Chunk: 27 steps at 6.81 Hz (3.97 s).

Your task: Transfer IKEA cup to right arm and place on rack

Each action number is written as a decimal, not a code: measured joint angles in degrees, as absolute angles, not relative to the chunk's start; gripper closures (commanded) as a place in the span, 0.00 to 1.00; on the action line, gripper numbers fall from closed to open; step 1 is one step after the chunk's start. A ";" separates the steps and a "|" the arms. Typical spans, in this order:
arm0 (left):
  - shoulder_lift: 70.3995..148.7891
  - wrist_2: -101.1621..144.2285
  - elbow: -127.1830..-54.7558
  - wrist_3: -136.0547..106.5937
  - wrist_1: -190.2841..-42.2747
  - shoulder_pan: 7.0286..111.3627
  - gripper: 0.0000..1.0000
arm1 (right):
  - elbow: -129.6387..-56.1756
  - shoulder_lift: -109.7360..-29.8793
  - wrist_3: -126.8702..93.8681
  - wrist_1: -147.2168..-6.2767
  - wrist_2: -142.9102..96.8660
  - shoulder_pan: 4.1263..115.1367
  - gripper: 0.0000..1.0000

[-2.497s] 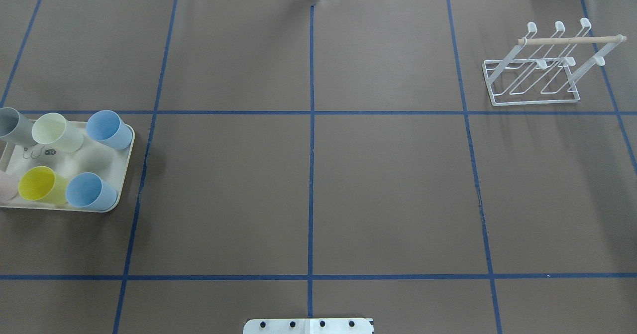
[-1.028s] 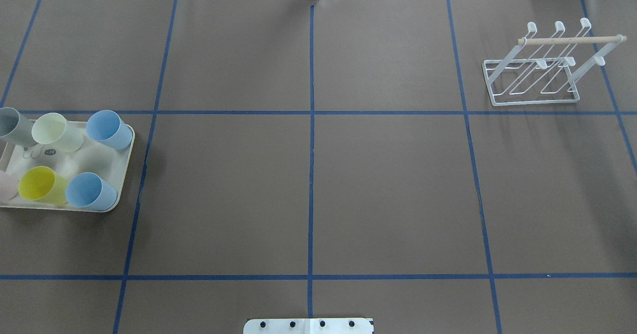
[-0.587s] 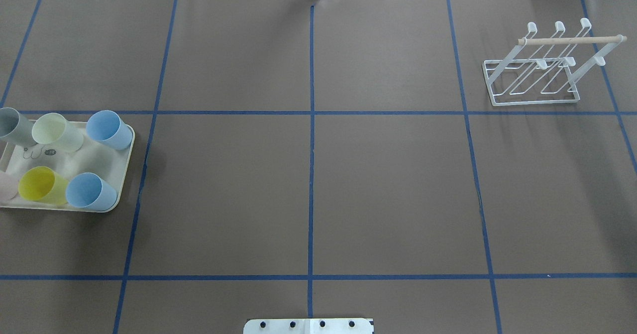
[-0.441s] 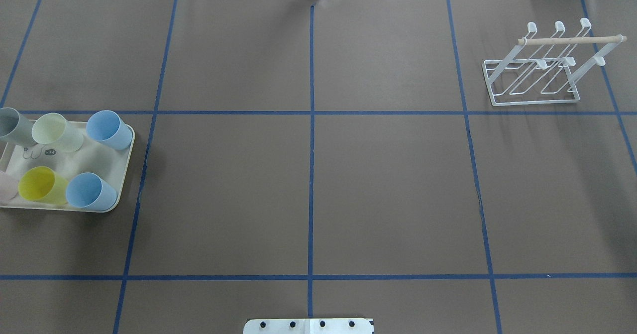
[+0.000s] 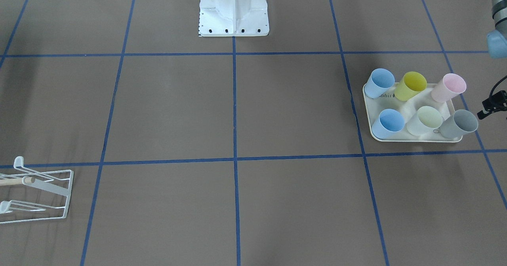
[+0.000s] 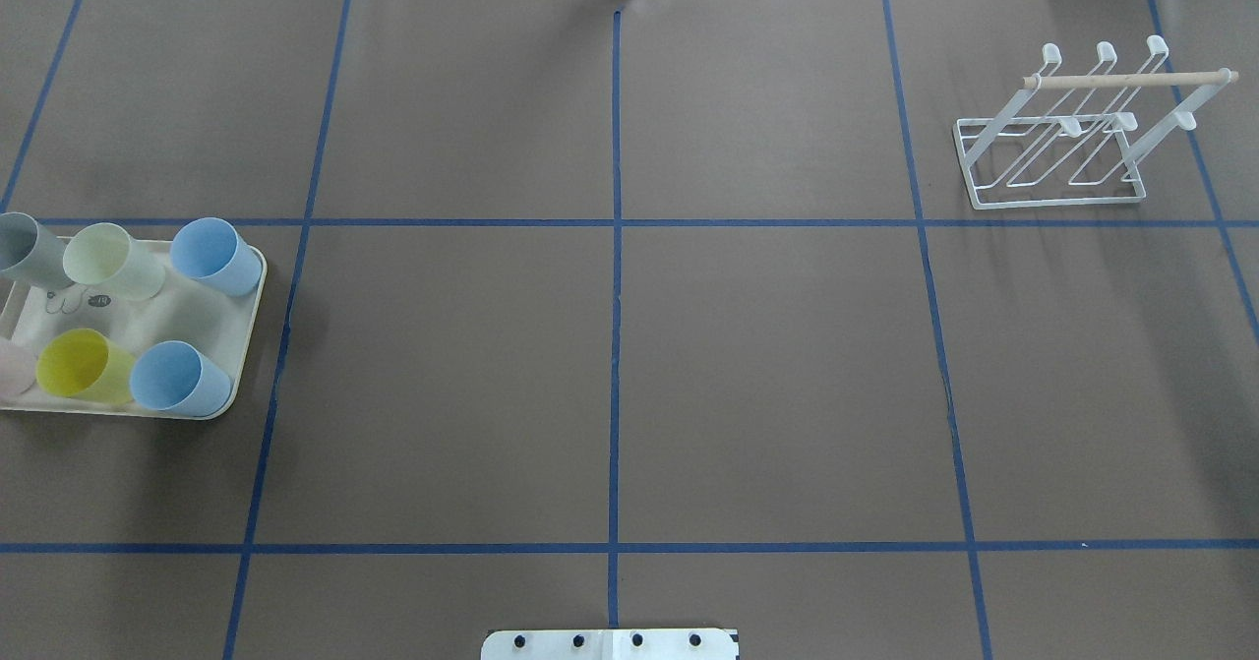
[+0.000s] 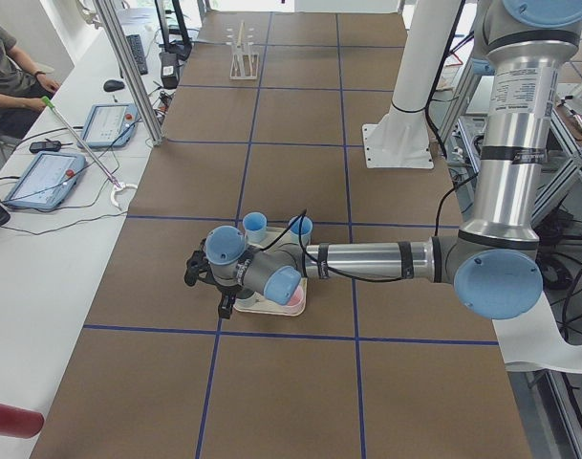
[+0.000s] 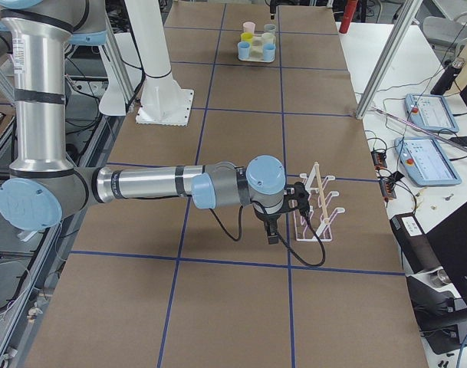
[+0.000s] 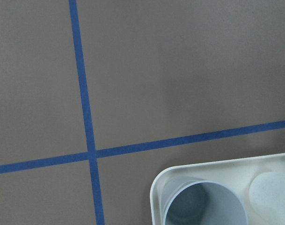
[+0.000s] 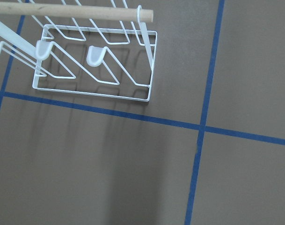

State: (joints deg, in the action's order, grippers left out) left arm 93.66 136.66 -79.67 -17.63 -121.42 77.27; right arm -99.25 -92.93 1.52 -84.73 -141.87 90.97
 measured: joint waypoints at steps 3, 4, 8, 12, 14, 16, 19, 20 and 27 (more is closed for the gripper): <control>93.97 136.67 -75.99 -17.93 -126.84 74.01 0.45 | -99.33 -92.93 1.49 -84.67 -144.68 90.97 0.00; 94.01 136.67 -75.78 -17.91 -127.13 73.44 0.74 | -99.35 -92.96 1.50 -84.65 -144.91 90.97 0.00; 93.91 136.45 -75.42 -17.74 -127.38 72.66 1.00 | -99.72 -92.85 1.50 -84.70 -145.12 91.01 0.00; 93.65 135.16 -79.42 -17.31 -126.12 81.99 1.00 | -102.53 -92.37 0.79 -84.59 -145.85 91.14 0.00; 96.04 130.57 -80.53 -17.92 -123.79 86.20 1.00 | -103.99 -89.62 -6.21 -84.40 -145.48 90.66 0.00; 101.30 127.51 -82.17 -27.80 -120.30 86.34 1.00 | -104.24 -83.14 -17.59 -84.31 -143.76 86.40 0.01; 103.40 125.22 -90.53 -54.49 -124.55 78.81 1.00 | -104.23 -73.43 -38.48 -79.02 -135.62 76.15 0.01; 103.51 123.61 -92.19 -64.67 -129.30 74.99 1.00 | -104.11 -72.57 -47.58 -72.37 -132.36 72.57 0.01; 105.68 102.00 -91.16 -120.56 -171.65 52.31 1.00 | -103.15 -66.77 -100.27 -30.51 -86.37 35.31 0.01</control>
